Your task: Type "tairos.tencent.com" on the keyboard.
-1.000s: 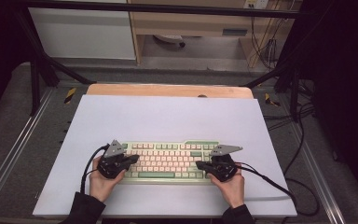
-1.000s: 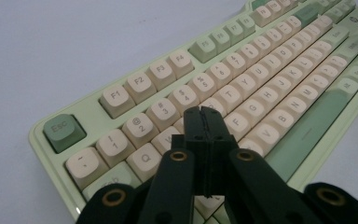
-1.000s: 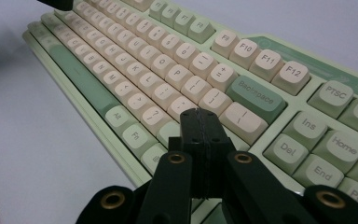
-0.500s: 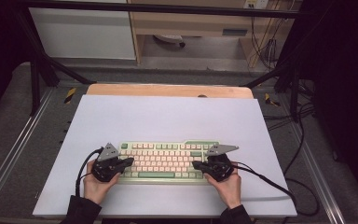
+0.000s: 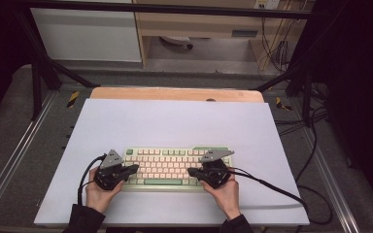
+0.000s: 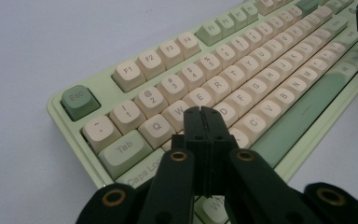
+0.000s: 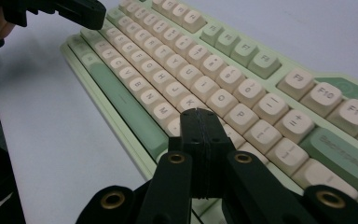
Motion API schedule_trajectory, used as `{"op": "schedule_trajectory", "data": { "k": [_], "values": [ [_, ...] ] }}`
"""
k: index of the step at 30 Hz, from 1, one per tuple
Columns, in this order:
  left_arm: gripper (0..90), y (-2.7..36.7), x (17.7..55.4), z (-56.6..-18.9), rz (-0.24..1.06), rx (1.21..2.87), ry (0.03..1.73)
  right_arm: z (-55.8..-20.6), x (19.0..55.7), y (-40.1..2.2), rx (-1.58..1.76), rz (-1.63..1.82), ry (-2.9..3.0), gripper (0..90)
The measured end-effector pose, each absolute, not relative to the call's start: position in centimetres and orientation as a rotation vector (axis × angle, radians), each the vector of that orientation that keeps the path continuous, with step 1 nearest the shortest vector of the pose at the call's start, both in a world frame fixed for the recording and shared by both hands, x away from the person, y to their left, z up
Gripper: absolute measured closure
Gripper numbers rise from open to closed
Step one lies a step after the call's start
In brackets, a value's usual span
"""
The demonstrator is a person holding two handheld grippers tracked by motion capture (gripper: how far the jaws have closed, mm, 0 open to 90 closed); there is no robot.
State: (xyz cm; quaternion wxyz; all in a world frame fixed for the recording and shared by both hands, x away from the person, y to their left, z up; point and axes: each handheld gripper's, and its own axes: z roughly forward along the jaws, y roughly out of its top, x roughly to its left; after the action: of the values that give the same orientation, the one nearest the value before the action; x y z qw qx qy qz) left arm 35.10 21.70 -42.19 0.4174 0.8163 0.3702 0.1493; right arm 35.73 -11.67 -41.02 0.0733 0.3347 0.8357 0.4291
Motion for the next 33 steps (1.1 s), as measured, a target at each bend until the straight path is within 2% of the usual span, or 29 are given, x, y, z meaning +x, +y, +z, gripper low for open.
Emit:
{"op": "schedule_trajectory", "data": {
  "k": [18, 33],
  "values": [
    [90.0, 21.9, 35.1, -42.1, 0.376, 2.039, 0.928, -42.1, 36.4, -6.7, 0.963, 1.304, 2.565, 90.0],
    [90.0, 21.9, 35.1, -42.2, 0.377, 2.039, 0.932, -43.2, 36.7, -6.0, 0.97, 1.303, 2.584, 90.0]
  ]
}}
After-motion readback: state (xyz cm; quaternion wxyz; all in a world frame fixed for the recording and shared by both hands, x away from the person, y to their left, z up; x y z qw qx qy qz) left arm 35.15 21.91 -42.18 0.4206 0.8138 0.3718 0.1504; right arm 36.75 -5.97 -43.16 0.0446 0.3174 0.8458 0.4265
